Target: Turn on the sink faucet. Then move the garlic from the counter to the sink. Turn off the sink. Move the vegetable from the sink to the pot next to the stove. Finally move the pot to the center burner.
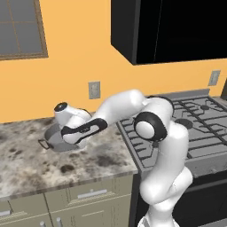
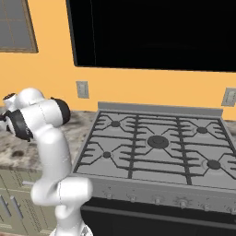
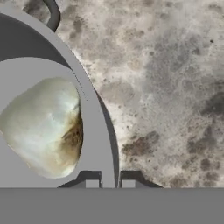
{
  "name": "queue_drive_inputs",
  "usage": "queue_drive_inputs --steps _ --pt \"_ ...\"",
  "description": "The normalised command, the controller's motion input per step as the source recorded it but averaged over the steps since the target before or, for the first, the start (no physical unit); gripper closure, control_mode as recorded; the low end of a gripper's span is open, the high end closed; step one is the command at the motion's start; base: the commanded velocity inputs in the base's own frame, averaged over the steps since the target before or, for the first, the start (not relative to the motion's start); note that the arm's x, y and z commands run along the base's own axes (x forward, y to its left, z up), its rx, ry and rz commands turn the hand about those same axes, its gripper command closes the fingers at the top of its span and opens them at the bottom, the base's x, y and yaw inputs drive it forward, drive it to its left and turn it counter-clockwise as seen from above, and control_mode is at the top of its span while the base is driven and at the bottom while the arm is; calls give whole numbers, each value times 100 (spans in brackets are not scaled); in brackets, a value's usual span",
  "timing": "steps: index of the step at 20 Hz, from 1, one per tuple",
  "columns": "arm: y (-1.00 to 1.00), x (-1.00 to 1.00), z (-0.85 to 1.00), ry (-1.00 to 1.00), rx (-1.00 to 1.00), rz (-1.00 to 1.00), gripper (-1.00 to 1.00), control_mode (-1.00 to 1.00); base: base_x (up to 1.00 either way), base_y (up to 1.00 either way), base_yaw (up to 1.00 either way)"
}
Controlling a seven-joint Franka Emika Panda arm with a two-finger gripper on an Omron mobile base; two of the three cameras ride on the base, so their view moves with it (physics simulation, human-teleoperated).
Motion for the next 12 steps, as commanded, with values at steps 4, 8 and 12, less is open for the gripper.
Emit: queue_drive_inputs --steps 4,8,12 --pt "-24 -27 39 -35 0 -23 100 -100 0 0 0" --pt "-29 -35 30 -33 0 -31 100 -100 0 0 0" --pt "-41 -22 27 -20 0 -38 100 -100 0 0 0"
